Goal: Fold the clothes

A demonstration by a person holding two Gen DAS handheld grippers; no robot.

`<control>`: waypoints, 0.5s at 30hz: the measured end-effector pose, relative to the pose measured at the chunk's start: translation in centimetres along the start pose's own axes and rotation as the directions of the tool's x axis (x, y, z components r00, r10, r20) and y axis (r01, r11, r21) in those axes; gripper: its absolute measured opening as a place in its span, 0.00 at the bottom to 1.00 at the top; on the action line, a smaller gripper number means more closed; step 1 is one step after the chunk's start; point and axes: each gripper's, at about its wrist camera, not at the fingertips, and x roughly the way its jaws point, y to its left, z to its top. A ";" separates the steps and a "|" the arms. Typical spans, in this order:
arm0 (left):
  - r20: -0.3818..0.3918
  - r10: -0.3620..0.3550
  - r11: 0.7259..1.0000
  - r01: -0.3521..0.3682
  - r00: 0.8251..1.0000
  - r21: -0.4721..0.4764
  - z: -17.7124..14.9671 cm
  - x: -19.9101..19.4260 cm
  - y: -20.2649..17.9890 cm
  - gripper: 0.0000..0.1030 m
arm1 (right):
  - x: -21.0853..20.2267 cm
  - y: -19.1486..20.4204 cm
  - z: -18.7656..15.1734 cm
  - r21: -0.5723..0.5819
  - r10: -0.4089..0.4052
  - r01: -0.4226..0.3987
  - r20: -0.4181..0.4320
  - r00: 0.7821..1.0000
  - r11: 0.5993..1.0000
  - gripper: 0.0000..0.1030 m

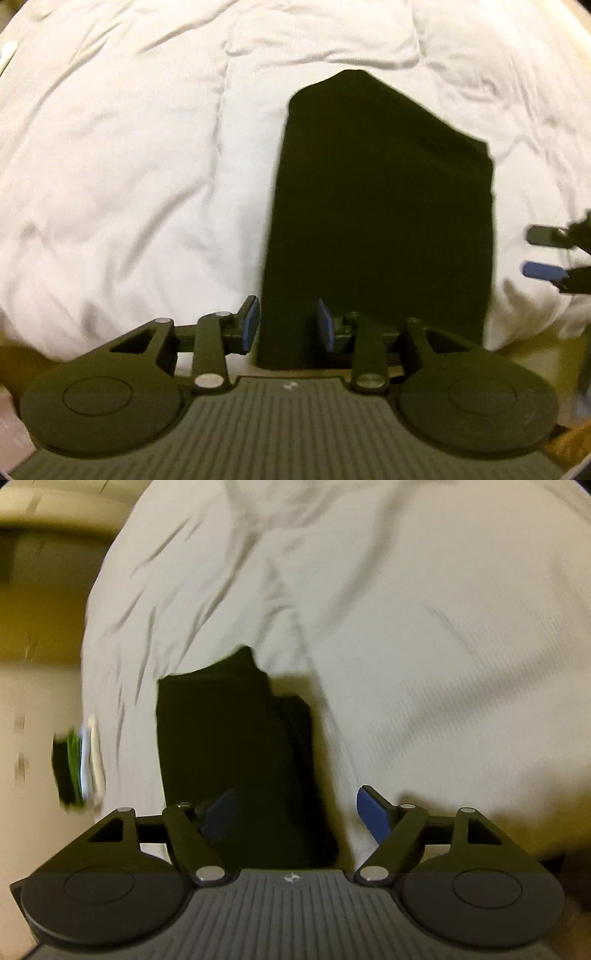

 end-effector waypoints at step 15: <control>-0.061 -0.090 0.992 0.095 0.994 0.081 4.4 4.2 2.8 0.48 | 0.7 -1.1 -8.4 0.179 -0.045 0.015 0.168 0.985 0.984 0.83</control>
